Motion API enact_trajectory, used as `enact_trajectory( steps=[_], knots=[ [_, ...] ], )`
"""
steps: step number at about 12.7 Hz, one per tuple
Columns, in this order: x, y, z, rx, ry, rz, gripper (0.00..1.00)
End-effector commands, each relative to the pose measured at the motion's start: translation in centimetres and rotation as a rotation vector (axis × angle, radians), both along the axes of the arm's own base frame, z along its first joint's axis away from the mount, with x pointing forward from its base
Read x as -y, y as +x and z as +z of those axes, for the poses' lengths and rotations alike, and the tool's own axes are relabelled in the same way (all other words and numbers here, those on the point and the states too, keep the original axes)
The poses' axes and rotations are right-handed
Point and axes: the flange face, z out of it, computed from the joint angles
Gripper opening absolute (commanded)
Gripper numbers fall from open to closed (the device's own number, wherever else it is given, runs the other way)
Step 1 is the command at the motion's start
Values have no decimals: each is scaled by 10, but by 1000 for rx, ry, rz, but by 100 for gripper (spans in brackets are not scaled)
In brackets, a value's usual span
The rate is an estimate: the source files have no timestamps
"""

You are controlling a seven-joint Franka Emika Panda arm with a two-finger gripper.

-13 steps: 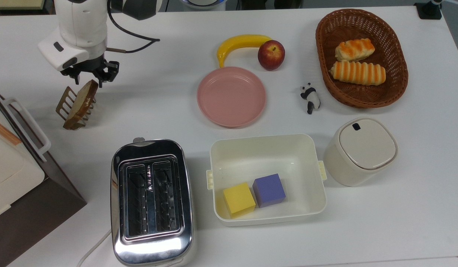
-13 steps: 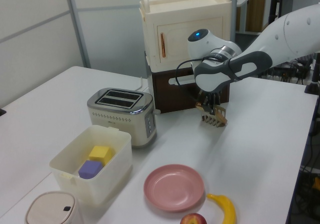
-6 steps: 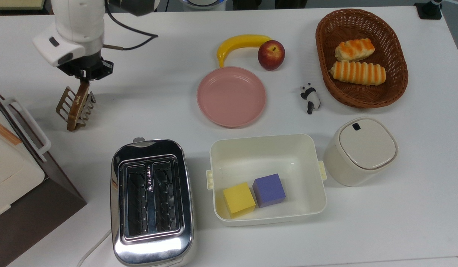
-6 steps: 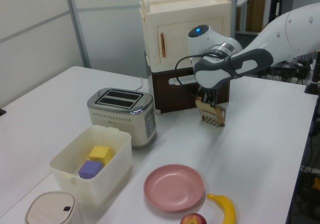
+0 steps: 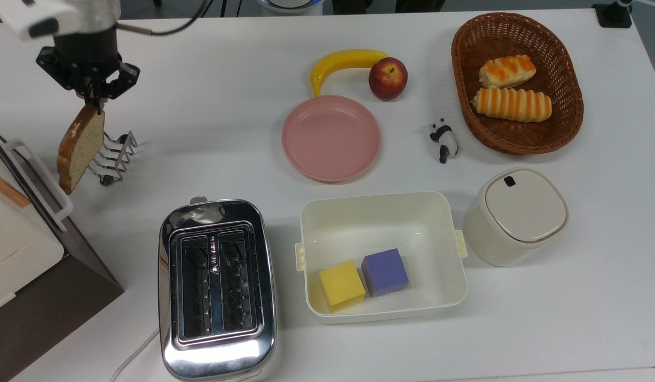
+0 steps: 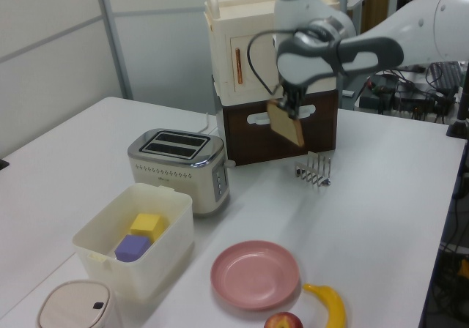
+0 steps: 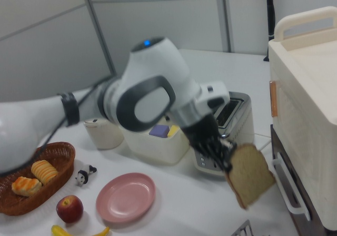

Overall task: Put the bread in the toaster
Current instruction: 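Carry the bread slice over the toaster slot, holding it upright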

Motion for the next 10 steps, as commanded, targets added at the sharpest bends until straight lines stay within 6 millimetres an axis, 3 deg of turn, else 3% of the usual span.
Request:
enact_trajectory(
  steps=[1,3,6,8,10],
  knots=[
    [-50,16,59,112,65,58,0],
    [-73,23,77,160,89,85,0],
    [-128,45,91,323,79,192,0],
    [-164,65,82,421,70,259,0],
    [-179,80,64,466,71,288,0]
  ],
)
